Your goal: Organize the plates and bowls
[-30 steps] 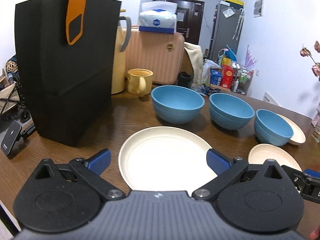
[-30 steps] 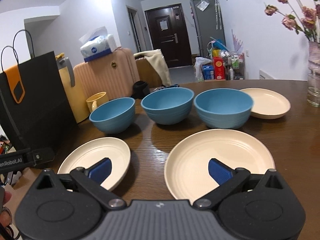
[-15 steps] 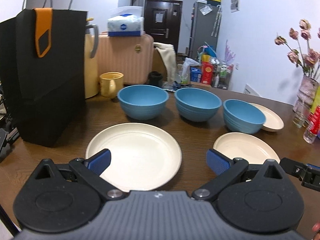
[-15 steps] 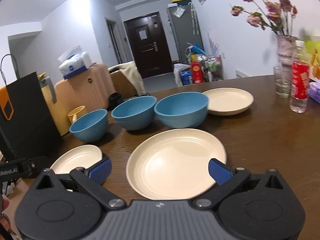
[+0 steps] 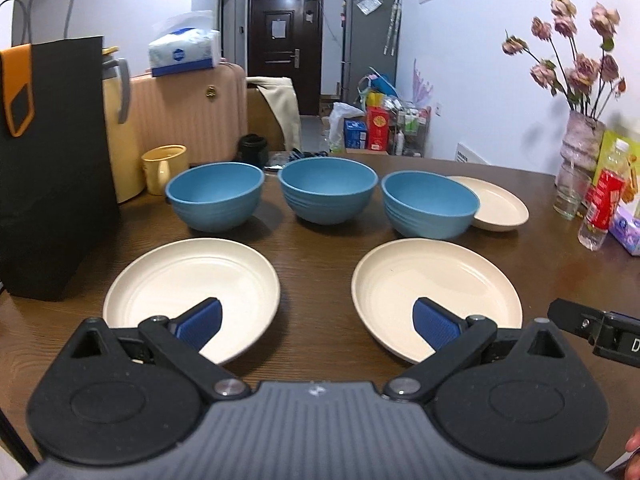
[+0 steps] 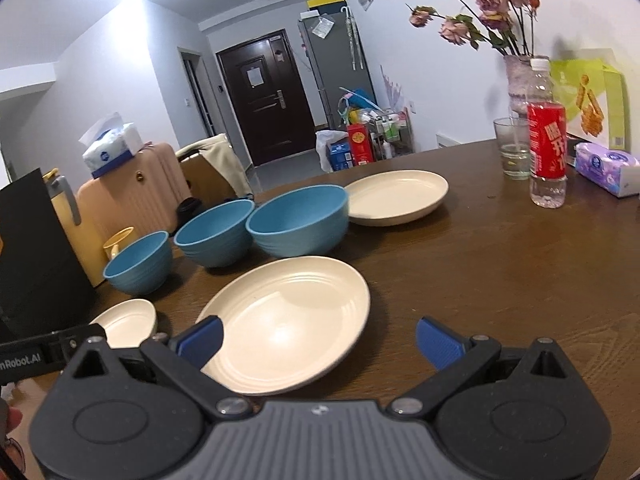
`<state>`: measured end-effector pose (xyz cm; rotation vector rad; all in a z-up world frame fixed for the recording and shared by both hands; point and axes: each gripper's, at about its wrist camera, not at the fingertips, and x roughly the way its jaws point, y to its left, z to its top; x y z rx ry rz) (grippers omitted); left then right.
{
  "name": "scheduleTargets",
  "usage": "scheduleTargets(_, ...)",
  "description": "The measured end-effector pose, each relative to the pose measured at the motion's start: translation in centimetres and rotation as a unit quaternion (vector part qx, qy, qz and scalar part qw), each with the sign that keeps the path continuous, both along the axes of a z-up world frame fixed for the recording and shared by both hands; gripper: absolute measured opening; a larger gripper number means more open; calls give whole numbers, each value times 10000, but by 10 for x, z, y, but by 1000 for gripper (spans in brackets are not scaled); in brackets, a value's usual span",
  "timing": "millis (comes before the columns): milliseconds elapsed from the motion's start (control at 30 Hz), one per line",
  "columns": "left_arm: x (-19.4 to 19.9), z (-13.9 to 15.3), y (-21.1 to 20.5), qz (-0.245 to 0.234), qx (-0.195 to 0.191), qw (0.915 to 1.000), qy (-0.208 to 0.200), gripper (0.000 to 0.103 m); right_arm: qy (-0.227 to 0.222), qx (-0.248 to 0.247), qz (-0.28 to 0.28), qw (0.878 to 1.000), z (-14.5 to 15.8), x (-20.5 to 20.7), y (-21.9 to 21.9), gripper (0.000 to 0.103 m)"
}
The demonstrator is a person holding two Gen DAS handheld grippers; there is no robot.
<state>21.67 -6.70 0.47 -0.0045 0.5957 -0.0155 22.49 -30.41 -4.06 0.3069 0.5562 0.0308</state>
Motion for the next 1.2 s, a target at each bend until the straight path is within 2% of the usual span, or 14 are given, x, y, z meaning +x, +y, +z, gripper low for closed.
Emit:
scheduleTargets(600, 48, -32, -42, -141, 120, 9991, 392, 103, 395, 14, -20, 9992, -34, 38, -23, 103)
scheduleTargets(1200, 91, -50, -45, -74, 145, 9981, 586, 103, 639, -47, 84, 9979, -52, 98, -17, 103)
